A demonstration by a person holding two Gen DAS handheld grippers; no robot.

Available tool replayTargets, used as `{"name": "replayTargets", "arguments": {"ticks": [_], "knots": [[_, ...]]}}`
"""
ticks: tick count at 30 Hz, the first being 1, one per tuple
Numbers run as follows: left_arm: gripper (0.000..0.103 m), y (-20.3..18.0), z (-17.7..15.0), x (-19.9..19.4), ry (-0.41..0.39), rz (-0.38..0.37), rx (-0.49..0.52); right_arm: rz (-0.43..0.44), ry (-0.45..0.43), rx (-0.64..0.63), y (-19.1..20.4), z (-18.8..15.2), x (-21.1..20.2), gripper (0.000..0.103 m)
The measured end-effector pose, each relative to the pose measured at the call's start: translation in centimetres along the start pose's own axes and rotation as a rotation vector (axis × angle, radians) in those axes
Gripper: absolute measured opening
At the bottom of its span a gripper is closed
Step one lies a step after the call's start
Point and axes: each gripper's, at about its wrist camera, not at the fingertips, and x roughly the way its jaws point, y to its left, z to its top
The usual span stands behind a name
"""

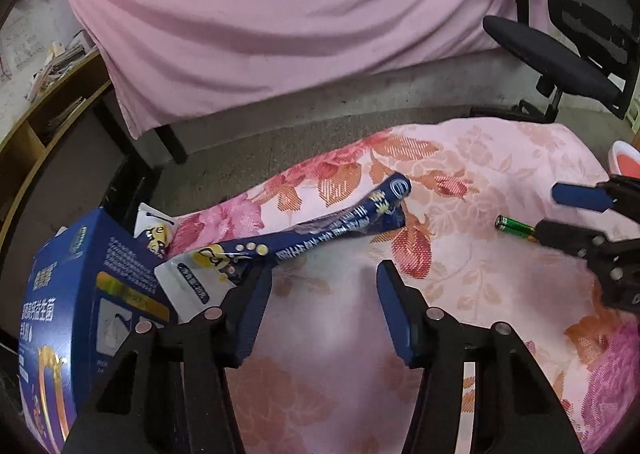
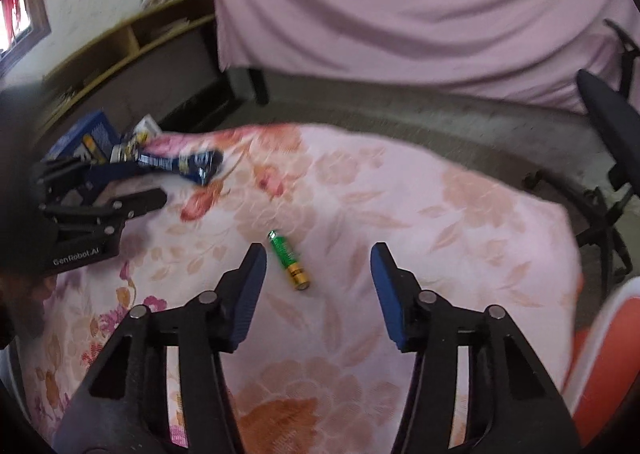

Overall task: Collect trash
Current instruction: 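Grasp the blue-white wrapper strip with the left tool while the right tool grasps the green battery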

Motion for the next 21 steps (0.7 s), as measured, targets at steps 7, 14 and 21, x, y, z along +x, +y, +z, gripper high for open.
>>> {"name": "replayTargets", "arguments": {"ticks": [7, 14, 21], "knots": [[0.037, -0.2, 0.5, 0.4, 0.004, 0.002, 0.04, 0.029, 0.074, -0.007, 0.2, 0.0, 1.5, 0.068], [0.009, -0.4, 1.0, 1.2, 0.035, -0.041, 0.062, 0.035, 0.084, -0.033, 0.7, 0.0, 1.3, 0.038], [0.0, -0.9, 1.3, 1.0, 0.023, -0.062, 0.082, 0.039, 0.076, -0.01, 0.5, -0.2, 1.1, 0.032]]}}
